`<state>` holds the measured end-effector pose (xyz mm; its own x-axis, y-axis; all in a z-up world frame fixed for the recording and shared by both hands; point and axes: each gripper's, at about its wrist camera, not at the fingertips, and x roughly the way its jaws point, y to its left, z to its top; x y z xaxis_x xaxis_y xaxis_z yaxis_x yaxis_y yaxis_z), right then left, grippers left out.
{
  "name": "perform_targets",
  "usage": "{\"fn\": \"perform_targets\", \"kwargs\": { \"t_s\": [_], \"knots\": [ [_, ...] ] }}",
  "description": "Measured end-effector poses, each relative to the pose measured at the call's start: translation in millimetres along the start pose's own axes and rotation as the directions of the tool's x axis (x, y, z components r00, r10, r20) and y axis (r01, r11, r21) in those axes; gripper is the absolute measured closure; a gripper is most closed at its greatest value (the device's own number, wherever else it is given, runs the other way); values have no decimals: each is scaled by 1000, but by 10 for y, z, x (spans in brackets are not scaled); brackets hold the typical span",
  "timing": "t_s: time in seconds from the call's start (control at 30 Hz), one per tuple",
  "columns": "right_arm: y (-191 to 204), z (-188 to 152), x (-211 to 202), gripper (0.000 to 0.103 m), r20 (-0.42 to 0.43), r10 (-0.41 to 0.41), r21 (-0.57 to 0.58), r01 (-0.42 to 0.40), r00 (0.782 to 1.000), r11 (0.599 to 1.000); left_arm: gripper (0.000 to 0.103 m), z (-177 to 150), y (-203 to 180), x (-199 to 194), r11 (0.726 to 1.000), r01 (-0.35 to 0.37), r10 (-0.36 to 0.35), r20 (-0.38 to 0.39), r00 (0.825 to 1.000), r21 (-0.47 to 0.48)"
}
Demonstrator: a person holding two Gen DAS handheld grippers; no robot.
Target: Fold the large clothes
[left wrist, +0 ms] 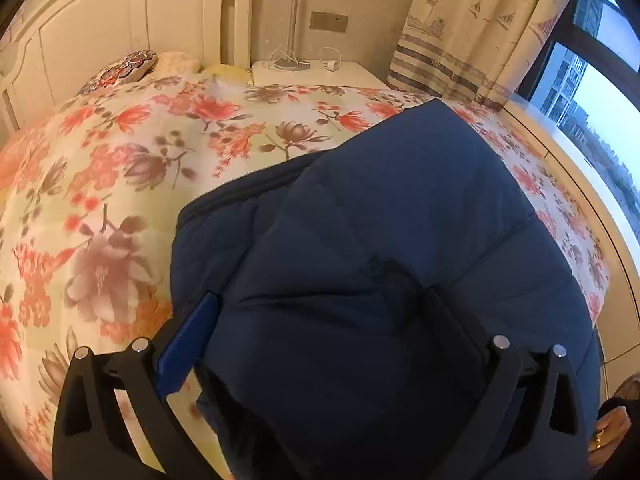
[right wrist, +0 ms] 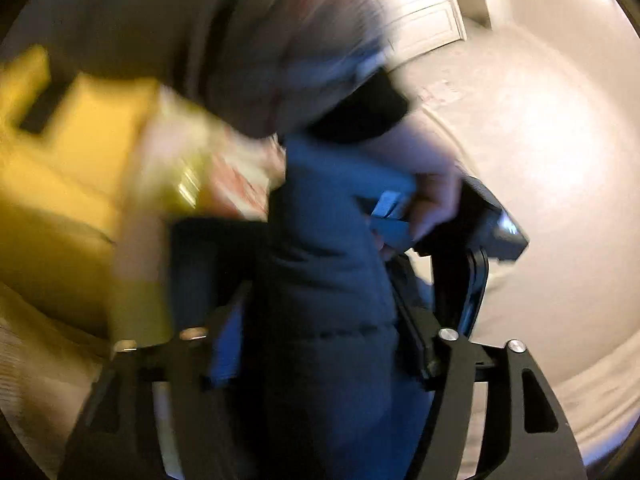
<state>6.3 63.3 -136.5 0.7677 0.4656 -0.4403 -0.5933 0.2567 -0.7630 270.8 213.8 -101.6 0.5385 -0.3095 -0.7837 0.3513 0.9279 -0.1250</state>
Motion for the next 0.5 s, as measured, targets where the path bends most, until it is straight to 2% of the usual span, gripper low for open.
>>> {"fn": "perform_targets", "kwargs": {
  "t_s": [0.03, 0.1, 0.2, 0.27, 0.3, 0.37, 0.4, 0.43, 0.47, 0.5],
  "knots": [
    [-159, -15, -157, 39, 58, 78, 110, -84, 995, 990, 2, -18, -13, -3, 1000, -12, 12, 6, 1000, 10],
    [-498, -89, -363, 41, 163, 183, 311, -227, 969, 923, 2, -7, -38, -2, 999, -32, 32, 13, 999, 26],
    [-945, -260, -517, 52, 265, 179, 525, -297, 948, 798, 2, 18, -85, 15, 997, -60, 58, 32, 998, 55],
    [-1124, -379, -488, 54, 250, 162, 619, -286, 955, 731, 2, 15, -94, 4, 997, -54, 52, 44, 998, 54],
    [-1130, -334, -356, 54, 227, 180, 626, -285, 957, 726, 2, 6, -74, 12, 998, -43, 41, 50, 998, 45],
    [-928, -235, -63, 54, 142, 261, 597, -293, 955, 747, 2, -10, -37, 23, 999, -24, 22, 62, 998, 29],
    [-713, -169, 109, 53, 57, 277, 541, -263, 959, 799, 2, -20, -22, 22, 1000, -22, 21, 62, 998, 22],
    [-546, -100, 162, 51, 23, 230, 470, -214, 973, 856, 2, -28, 1, 11, 1000, -26, 25, 63, 998, 16],
    [-426, -44, 188, 51, 2, 203, 412, -186, 979, 892, 2, -35, -2, -20, 999, -39, 38, 66, 997, 14],
    [-365, 7, 197, 51, -17, 197, 378, -176, 980, 909, 2, -43, -25, -88, 997, -77, 76, 77, 994, 16]
  ]
}}
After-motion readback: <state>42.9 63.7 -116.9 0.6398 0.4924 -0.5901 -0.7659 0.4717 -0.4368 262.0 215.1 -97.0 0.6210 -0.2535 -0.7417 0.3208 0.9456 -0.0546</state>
